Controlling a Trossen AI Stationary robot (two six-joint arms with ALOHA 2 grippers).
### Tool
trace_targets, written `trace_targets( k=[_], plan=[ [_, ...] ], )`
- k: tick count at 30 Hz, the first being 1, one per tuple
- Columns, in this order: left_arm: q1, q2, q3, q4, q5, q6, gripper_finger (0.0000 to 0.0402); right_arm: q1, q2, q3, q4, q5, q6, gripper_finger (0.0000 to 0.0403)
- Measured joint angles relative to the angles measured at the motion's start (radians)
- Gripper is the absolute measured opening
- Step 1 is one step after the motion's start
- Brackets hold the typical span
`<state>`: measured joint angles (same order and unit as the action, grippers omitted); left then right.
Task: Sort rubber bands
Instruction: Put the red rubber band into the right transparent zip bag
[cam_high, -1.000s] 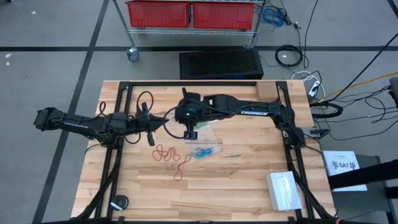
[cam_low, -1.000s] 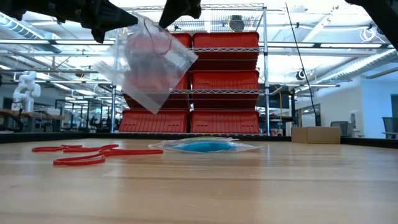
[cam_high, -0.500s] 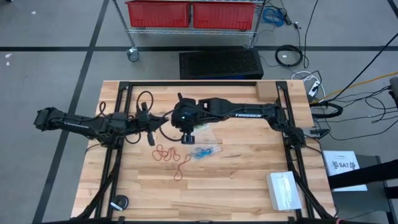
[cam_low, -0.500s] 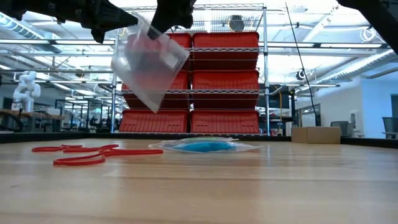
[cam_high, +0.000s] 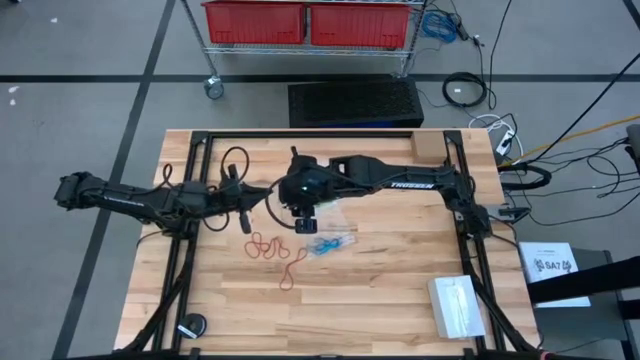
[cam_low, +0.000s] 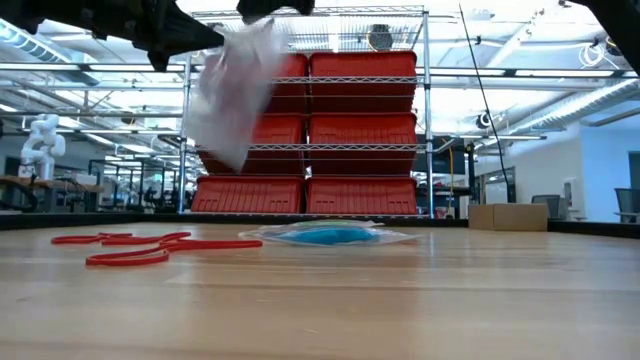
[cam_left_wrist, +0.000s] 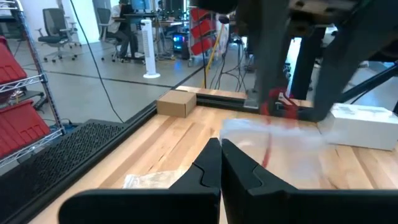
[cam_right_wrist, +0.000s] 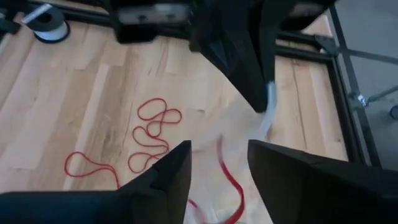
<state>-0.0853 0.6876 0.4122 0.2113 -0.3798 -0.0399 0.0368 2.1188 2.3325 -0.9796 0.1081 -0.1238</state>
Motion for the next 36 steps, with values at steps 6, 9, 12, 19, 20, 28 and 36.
trace_targets(
  k=[6,9,12,19,20,28,36],
  plan=[
    [0.000,0.000,0.000,-0.001,-0.002,0.000,0.0000,0.032,-0.058,0.000,0.014,0.105,-0.041,0.0153],
    [0.000,0.000,0.000,0.000,-0.002,0.000,0.0000,0.044,-0.091,0.000,-0.035,0.176,-0.047,0.0153],
    [0.000,0.000,0.000,0.000,-0.002,0.000,0.0000,0.046,-0.131,0.000,-0.126,0.183,-0.014,0.0153],
    [0.000,0.000,0.000,0.000,-0.002,0.000,0.0000,0.043,-0.183,0.000,-0.325,0.180,0.069,0.0153],
    [0.000,0.000,0.000,0.001,-0.002,-0.001,0.0000,0.043,-0.183,0.000,-0.342,0.179,0.075,0.0153],
    [0.000,0.000,0.000,0.001,-0.002,-0.002,0.0000,0.024,-0.184,-0.151,-0.307,0.146,0.078,0.0153],
    [0.000,0.000,0.000,0.009,-0.001,-0.005,0.0000,0.004,-0.215,-0.528,0.041,-0.047,0.053,0.0153]
  ],
)
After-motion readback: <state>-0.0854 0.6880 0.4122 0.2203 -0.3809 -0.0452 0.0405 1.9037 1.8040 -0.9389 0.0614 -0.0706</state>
